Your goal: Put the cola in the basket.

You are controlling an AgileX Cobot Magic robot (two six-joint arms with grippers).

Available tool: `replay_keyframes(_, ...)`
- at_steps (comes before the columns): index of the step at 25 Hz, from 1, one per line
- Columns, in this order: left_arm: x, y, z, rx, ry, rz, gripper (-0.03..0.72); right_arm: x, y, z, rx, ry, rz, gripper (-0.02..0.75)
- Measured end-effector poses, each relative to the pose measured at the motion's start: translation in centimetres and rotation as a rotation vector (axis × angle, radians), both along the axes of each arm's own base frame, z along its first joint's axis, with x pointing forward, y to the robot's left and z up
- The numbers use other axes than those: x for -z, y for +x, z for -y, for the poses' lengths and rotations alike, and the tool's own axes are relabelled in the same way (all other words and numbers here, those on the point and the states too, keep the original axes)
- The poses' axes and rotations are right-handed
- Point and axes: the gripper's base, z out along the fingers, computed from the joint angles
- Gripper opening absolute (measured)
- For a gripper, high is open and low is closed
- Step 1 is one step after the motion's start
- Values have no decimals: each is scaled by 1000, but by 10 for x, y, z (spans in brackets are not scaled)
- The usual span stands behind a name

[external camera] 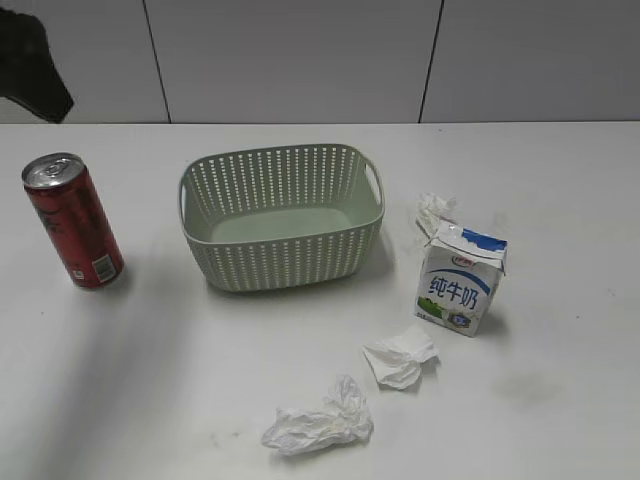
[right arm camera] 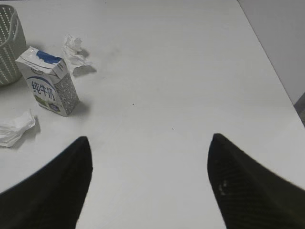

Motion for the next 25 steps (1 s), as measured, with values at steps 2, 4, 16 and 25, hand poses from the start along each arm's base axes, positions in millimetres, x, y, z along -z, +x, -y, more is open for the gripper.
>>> replay_keyframes(2, 11, 13, 1, -8, 33, -27, 587, 0, 0, 0, 0, 0, 0, 571)
replay_keyframes(4, 22, 21, 0, -12, 69, -55, 590, 0, 0, 0, 0, 0, 0, 571)
replay_keyframes(16, 61, 44, -4, -74, 146, -151, 651, 0, 0, 0, 0, 0, 0, 571)
replay_keyframes(25, 73, 54, -3, -105, 145, -148, 671, 0, 0, 0, 0, 0, 0, 571)
